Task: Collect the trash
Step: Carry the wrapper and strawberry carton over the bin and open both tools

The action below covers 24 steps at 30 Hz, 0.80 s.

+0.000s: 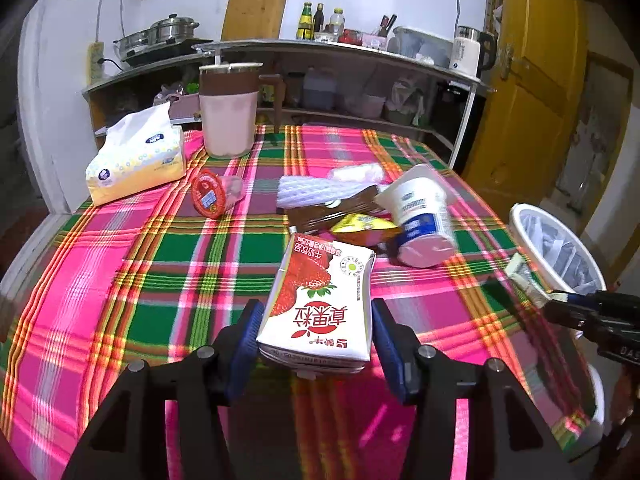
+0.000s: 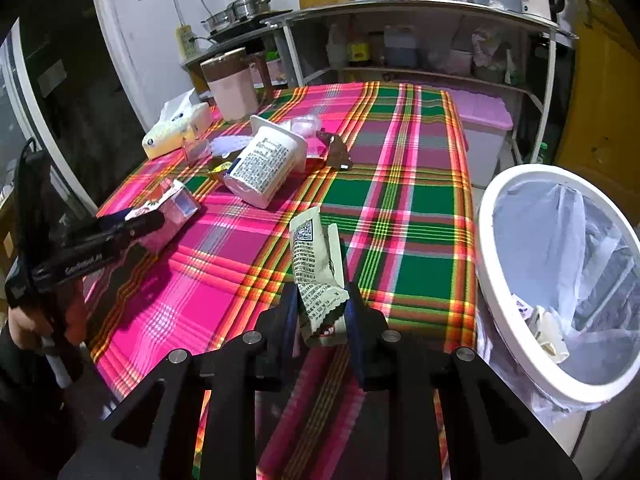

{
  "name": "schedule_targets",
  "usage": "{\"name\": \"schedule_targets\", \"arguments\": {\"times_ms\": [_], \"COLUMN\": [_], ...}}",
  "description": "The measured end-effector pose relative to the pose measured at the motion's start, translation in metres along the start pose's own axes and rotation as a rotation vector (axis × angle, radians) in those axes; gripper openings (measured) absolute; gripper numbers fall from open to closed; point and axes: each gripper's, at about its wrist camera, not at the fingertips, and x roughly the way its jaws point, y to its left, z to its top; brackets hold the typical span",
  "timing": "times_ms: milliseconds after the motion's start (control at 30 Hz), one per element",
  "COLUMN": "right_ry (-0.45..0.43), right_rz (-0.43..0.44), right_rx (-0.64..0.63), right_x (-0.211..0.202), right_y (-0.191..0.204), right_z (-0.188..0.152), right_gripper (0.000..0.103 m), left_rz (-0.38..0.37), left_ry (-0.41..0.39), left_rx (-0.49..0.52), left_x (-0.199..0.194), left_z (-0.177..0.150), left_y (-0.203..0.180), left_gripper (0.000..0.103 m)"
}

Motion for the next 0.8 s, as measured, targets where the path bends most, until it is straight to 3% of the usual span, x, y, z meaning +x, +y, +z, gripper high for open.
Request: {"name": "schedule_targets", "arguments": {"times_ms": [333,800], "right_ry": [-0.044,-0.093], "right_rz": [-0.005,-0.091], "right_rx": [0.038,0.15], "right_x": [-0.022,-0.06], "right_y": [-0.011,-0.057], "right_z": [-0.007,-0.023], "right_gripper": [0.024,0.024], "left_rz": [-0.08,-0.211], "left_ry": [-0.036,-0.027], "left_rx": [0.029,0.129], "left_x": [-0.027,-0.016], "left_z": [0.0,0.007], "left_y": [-0.048,-0.122], "left_gripper": [0.054,0.054]}}
